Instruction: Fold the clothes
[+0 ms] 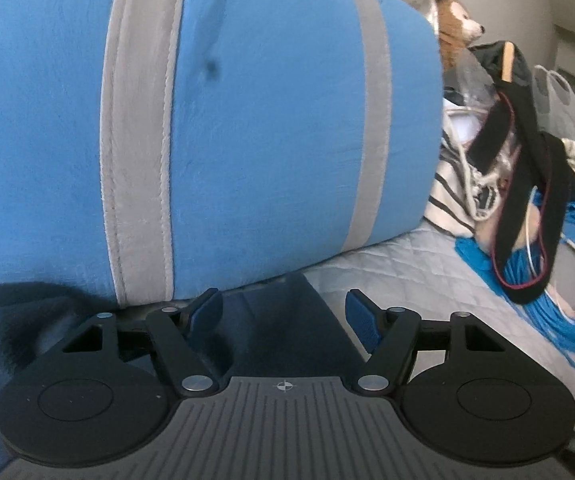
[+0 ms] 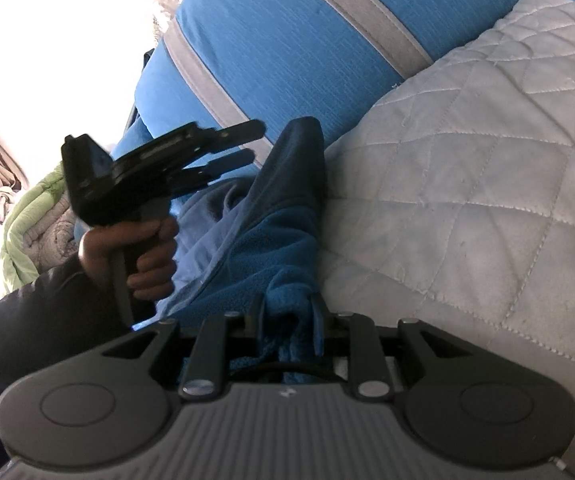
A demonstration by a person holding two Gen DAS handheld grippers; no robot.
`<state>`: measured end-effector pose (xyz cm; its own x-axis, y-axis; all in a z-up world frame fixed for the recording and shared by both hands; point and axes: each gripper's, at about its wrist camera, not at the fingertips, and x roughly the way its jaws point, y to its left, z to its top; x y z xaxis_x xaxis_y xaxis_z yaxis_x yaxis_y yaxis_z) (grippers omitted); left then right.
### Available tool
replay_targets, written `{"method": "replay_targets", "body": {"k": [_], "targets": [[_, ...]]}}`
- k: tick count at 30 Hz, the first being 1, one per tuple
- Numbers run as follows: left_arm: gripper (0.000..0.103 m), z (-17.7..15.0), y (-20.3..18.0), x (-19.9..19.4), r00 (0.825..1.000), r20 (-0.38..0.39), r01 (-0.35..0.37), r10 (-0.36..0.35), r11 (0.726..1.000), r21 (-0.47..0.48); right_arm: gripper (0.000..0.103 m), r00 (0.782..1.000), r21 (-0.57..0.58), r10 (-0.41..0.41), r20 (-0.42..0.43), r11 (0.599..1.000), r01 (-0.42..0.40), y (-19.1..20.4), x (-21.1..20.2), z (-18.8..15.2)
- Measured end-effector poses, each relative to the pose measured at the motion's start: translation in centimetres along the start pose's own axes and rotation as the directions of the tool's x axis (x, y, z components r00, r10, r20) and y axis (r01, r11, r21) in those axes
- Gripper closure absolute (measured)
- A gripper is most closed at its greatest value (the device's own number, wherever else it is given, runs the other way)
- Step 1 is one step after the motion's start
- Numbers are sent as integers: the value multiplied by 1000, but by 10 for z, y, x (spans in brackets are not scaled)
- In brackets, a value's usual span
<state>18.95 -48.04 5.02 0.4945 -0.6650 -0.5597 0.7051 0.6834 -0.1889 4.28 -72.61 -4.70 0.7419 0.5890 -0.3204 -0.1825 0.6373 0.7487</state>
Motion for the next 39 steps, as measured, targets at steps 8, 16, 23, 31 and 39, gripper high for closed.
{"method": "replay_targets", "body": {"k": [8,16,23,31,39], "targets": [[58,10,4,24,999,-38,6,-8,999,-48,80,1000,0,1,1,1000,-1,0,0,-1],[93,11,6,38,993,-116,13,-23,996,-85,80,1000,1,-2,-1,1000,2,1,0,-1],[98,16,13,28,993,-105,-63,49,989,-132,80,1000,1,-3,7,1000,3,1,-2,-3],[98,18,27,29,985,-116,-147,125,966,-214,84,998,-82,-63,25,995,65,19,-15,-6],[98,18,14,50,966,-131,-243,222,953,-182,89,992,-169,-124,22,978,126,38,-26,-12]]}}
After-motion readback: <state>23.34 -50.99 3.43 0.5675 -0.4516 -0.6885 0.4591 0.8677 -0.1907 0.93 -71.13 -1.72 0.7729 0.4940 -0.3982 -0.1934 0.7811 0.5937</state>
